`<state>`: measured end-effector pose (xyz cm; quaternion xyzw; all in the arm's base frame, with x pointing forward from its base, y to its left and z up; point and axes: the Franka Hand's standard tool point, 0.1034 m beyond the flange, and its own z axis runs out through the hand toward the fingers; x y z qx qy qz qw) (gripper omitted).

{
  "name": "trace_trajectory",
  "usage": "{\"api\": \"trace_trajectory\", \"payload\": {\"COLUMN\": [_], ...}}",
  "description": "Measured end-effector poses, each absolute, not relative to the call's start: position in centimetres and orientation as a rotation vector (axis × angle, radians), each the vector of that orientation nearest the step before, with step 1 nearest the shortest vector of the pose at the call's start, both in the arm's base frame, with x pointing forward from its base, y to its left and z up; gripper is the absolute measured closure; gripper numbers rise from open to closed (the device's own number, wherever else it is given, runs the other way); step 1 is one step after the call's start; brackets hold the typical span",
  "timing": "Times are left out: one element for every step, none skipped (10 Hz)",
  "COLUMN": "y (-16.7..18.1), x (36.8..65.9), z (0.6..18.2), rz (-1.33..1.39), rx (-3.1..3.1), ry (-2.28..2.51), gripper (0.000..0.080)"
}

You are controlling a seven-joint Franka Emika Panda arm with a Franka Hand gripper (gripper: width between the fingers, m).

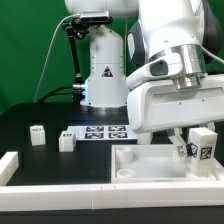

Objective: Assemble one leg

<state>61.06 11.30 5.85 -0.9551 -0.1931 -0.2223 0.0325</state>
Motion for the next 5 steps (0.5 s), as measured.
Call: {"api": "trace_trajectory", "payload": {"y": [11.28, 11.28, 11.28, 11.28, 11.28], "x": [60.96, 60.98, 60.98, 60.98, 60.98], "z": [5.85, 5.86, 5.86, 5.86, 5.86], "rz": [-0.706, -0.706, -0.706, -0.706, -0.706], "rx": [-2.937, -2.937, -2.937, -2.937, -2.937], "ry": [-0.592, -0.592, -0.592, -0.592, -0.592], "gripper": [0.0512, 0.0503, 0.0503, 0.0325, 0.0186]}}
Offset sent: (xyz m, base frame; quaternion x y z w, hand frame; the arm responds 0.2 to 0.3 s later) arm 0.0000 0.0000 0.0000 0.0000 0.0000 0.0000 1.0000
